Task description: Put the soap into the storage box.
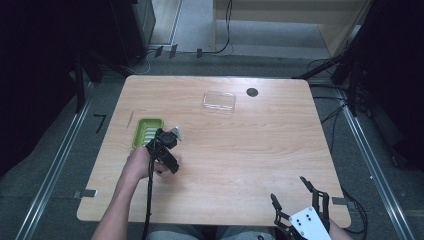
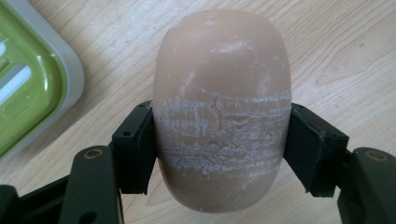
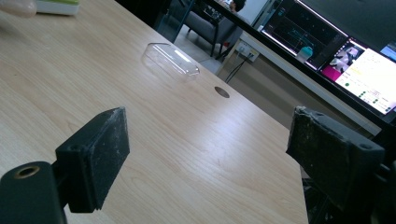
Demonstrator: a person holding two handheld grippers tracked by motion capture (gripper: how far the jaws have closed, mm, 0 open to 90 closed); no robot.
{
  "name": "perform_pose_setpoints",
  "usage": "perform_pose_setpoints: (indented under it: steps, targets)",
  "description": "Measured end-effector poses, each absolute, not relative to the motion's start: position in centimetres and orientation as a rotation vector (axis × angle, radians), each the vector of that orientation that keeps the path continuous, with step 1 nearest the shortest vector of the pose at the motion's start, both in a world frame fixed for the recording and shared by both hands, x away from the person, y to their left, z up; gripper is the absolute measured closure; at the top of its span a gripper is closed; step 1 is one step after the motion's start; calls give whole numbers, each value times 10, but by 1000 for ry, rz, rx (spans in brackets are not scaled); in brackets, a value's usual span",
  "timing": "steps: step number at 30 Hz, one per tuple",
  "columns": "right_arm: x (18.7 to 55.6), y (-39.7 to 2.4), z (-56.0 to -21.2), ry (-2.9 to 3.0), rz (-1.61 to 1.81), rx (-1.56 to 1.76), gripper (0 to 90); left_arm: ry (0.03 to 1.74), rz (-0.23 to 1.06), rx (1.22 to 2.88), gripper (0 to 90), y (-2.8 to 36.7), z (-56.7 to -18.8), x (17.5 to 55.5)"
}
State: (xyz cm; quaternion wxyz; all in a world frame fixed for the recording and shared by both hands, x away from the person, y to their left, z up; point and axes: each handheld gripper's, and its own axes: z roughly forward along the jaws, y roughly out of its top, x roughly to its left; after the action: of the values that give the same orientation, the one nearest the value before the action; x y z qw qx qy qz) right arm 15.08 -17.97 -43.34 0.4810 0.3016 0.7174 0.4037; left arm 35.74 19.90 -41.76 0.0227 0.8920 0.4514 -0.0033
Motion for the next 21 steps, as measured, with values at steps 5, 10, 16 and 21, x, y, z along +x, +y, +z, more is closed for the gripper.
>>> perform_pose_setpoints:
  steps: [5, 10, 16, 21]
  targets:
    - [151, -180, -433, 1750, 984, 737, 133, 1411, 0, 2745, 336, 205, -412, 357]
    - [151, -180, -433, 1751, 985, 736, 132, 1426, 5, 2735, 336, 211, -409, 358]
    - [151, -180, -433, 1750, 986, 736, 132, 1446, 31, 2718, 336, 218, -405, 358]
    - [150, -180, -434, 1748, 988, 734, 132, 1466, 31, 2703, 336, 225, -402, 360]
